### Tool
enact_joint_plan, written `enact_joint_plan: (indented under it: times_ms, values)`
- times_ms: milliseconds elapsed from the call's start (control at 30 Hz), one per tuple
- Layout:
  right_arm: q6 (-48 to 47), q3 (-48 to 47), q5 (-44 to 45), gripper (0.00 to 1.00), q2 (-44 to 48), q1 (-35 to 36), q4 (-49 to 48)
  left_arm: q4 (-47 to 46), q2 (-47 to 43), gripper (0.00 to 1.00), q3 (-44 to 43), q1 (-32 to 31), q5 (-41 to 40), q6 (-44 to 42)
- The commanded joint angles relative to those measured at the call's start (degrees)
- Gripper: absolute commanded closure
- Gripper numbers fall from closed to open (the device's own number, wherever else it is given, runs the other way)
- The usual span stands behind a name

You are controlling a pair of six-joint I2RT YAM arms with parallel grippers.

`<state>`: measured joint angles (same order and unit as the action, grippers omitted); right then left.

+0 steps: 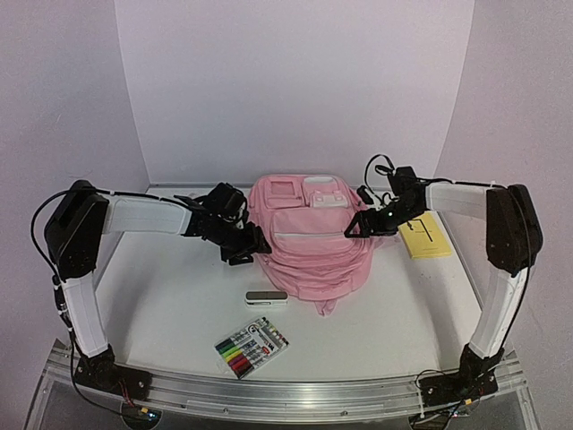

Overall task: Pack the student bag
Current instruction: Adjust the student bag at the center of the board.

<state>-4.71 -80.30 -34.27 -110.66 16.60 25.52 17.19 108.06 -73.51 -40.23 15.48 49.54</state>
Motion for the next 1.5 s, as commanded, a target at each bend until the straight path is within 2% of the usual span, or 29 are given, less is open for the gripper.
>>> enact_joint_plan:
  times_ms: [0,133,233,367,433,567,733,900,1100,1467]
  values:
    - [1.3,1.6,-8.1,0.09,-0.4,0.1,2.5,-1.9,2.1,0.51,-4.1,0.7,0.4,0.2]
    - [3.3,4.1,-11.1,0.16,-1.0,2.7,1.2,-4.1,3.0,0.73,-3.9,3.3,1.0,0.9]
    - [6.7,4.8,-12.5,0.17,-0.8,7.0,-1.1,-4.1,4.2,0.8,-5.2,5.8,1.5,-0.3]
    - [10.1,3.5,-12.8,0.17,0.8,13.6,-4.8,-1.4,7.6,0.82,-10.4,9.7,2.3,-3.7]
    - [10.3,1.5,-12.8,0.17,1.7,14.4,-4.9,1.6,9.3,0.79,-14.3,11.6,2.3,-5.8]
    - [7.1,-1.8,-10.0,0.15,5.5,12.2,-3.2,6.4,10.4,0.61,-20.6,14.4,1.2,-9.8]
    - [-3.7,-4.7,-6.5,0.13,8.2,6.0,3.9,11.8,8.9,0.46,-23.5,15.0,0.3,-13.3]
    - [-13.4,-6.6,0.8,0.21,7.0,3.8,8.1,10.7,4.1,0.44,-17.7,14.9,2.9,-11.2]
    - [-17.1,-8.5,1.6,0.36,3.1,3.8,9.7,8.3,-1.0,0.44,-9.2,13.6,3.9,-8.3]
    - [-23.6,-8.9,3.9,0.5,-2.9,3.8,10.0,6.3,-2.0,0.44,-5.5,10.6,3.4,-6.1]
